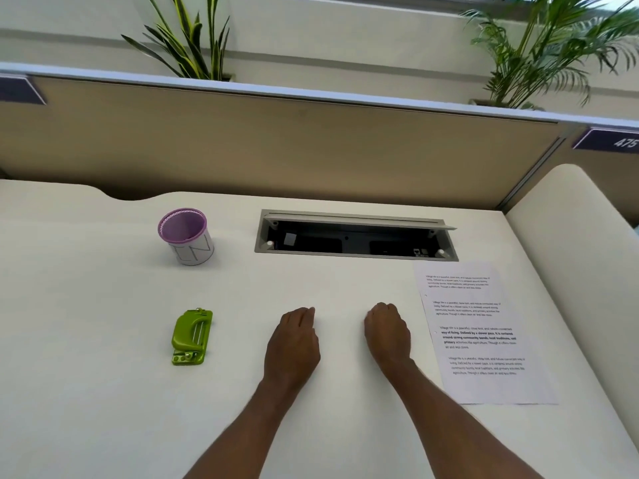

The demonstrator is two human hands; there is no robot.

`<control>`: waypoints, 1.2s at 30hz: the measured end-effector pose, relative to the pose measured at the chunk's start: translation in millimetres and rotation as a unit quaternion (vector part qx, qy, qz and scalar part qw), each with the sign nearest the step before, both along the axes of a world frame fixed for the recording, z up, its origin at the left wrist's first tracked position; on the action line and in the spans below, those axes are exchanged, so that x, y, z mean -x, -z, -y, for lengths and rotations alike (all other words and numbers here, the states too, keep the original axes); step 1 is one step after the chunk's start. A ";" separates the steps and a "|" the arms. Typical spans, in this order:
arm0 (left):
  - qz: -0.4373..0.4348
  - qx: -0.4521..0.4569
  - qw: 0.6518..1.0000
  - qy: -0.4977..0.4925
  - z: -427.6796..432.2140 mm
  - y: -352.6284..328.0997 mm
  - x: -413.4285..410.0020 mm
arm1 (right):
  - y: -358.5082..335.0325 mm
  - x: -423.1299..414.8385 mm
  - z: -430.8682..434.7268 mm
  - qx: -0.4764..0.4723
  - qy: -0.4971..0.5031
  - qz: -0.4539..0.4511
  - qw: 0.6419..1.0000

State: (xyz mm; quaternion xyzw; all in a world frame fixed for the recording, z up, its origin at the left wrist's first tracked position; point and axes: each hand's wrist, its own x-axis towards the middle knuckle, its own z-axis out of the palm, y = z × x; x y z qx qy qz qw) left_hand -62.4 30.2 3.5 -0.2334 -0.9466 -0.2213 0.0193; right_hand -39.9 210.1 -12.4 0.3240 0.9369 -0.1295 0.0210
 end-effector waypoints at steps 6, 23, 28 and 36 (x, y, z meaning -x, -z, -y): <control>-0.008 -0.013 0.999 -0.034 19.4 -11.3 9.8 | -19.2 24.3 25.4 0.126 0.004 0.004 0.992; 0.011 -0.039 0.996 -0.073 72.8 -23.3 55.9 | -110.6 250.1 232.4 0.196 -0.229 -0.089 0.949; 0.017 -0.044 0.996 -0.078 78.4 -4.7 65.0 | -99.9 262.0 237.9 0.192 -0.231 -0.087 0.950; -0.005 -0.063 0.995 -0.076 84.0 -5.0 64.2 | -104.4 258.9 237.9 0.158 -0.249 -0.082 0.952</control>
